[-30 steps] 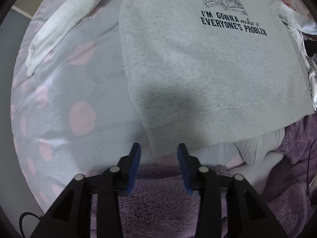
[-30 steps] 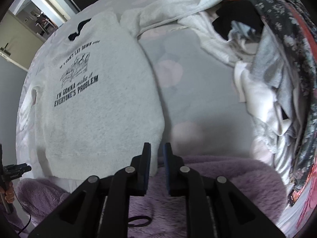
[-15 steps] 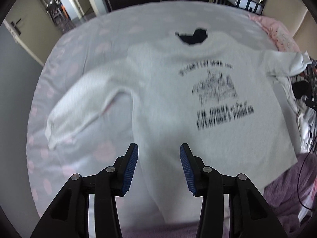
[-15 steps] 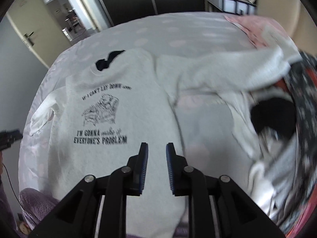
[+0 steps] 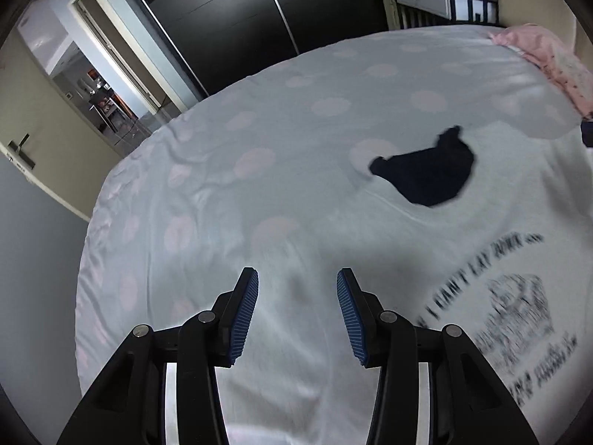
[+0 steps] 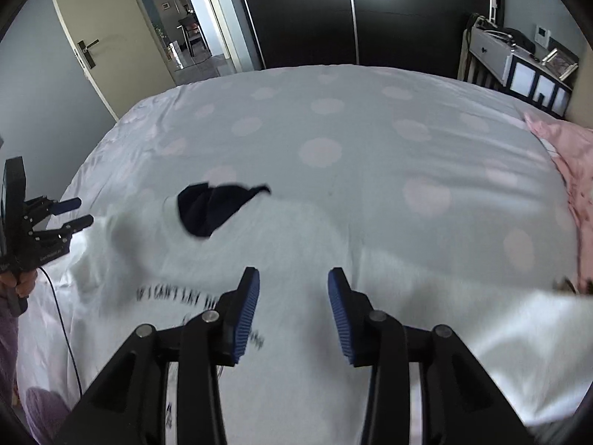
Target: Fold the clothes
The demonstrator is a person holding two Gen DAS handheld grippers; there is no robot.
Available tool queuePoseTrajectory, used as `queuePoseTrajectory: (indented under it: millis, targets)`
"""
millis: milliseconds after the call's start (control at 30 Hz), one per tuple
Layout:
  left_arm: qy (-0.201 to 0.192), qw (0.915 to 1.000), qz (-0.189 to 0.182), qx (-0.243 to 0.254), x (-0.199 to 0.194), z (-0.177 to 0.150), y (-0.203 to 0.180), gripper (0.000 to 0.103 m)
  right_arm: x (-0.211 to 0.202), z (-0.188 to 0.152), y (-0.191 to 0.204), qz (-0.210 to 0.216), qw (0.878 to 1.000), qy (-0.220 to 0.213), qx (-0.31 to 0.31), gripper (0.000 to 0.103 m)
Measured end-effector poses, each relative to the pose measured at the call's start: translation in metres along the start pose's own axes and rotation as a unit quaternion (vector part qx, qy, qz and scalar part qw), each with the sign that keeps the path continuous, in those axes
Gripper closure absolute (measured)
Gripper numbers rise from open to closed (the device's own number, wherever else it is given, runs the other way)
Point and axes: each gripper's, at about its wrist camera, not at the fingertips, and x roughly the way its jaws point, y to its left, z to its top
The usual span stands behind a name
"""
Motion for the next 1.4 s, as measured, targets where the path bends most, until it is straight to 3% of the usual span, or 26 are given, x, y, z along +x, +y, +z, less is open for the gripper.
queuePoseTrajectory:
  millis: [133, 367, 467, 633, 700, 733, 800, 833, 967, 1067, 1167, 1233, 1300, 1400]
  targets:
    - [0.007, 0.9988, -0.016, 0.046, 0.047, 0.018, 0.001, 0.048, 0.051, 0.034, -0.018, 0.01, 1.0, 0.015, -0.007, 0.051]
    - [0.057, 0.9905, -0.026, 0.122, 0.114, 0.015, -0.016, 0.045, 0.122, 0.037, -0.005, -0.015, 0.989, 0.069, -0.13, 0.048]
    - [0.05, 0.992, -0.022, 0.114, 0.127, 0.015, -0.015, 0.034, 0.147, 0.03, -0.001, -0.028, 0.983, 0.089, -0.161, 0.048]
    - [0.057, 0.9959, -0.05, 0.05, 0.132, 0.012, 0.0, 0.033, 0.168, 0.025, -0.015, -0.012, 0.986, 0.107, -0.126, 0.048]
    - [0.06, 0.9959, -0.061, 0.03, 0.131, 0.009, 0.002, 0.041, 0.17, 0.025, -0.02, -0.004, 0.989, 0.104, -0.108, 0.051]
    - [0.06, 0.9957, -0.067, 0.023, 0.13, 0.008, 0.001, 0.052, 0.168, 0.024, -0.018, -0.005, 0.989, 0.103, -0.11, 0.065]
    - [0.06, 0.9957, -0.069, 0.015, 0.127, 0.006, -0.005, 0.064, 0.165, 0.023, -0.014, -0.006, 0.988, 0.102, -0.115, 0.079]
    - [0.057, 0.9963, -0.062, 0.017, 0.124, 0.006, -0.01, 0.076, 0.163, 0.021, -0.01, -0.014, 0.987, 0.103, -0.126, 0.086]
    - [0.053, 0.9981, -0.03, 0.003, 0.115, 0.004, -0.02, 0.089, 0.153, 0.017, 0.003, -0.047, 0.982, 0.095, -0.155, 0.094]
    - [0.035, 0.9992, 0.001, -0.018, 0.099, 0.008, -0.013, 0.093, 0.134, 0.018, 0.007, -0.071, 0.982, 0.065, -0.161, 0.095]
    - [-0.03, 0.998, 0.03, -0.048, 0.064, 0.02, 0.0, 0.093, 0.099, 0.025, 0.011, -0.091, 0.982, -0.003, -0.165, 0.095]
    - [-0.059, 0.9952, 0.045, -0.063, 0.052, 0.028, 0.006, 0.093, 0.096, 0.027, 0.009, -0.106, 0.981, -0.019, -0.161, 0.095]
    - [-0.051, 0.9953, 0.054, -0.062, 0.062, 0.032, 0.006, 0.093, 0.093, 0.029, 0.007, -0.122, 0.98, -0.035, -0.156, 0.095]
    - [-0.024, 0.9961, 0.068, -0.051, 0.093, 0.032, -0.004, 0.093, 0.119, 0.031, 0.005, -0.113, 0.985, -0.015, -0.128, 0.095]
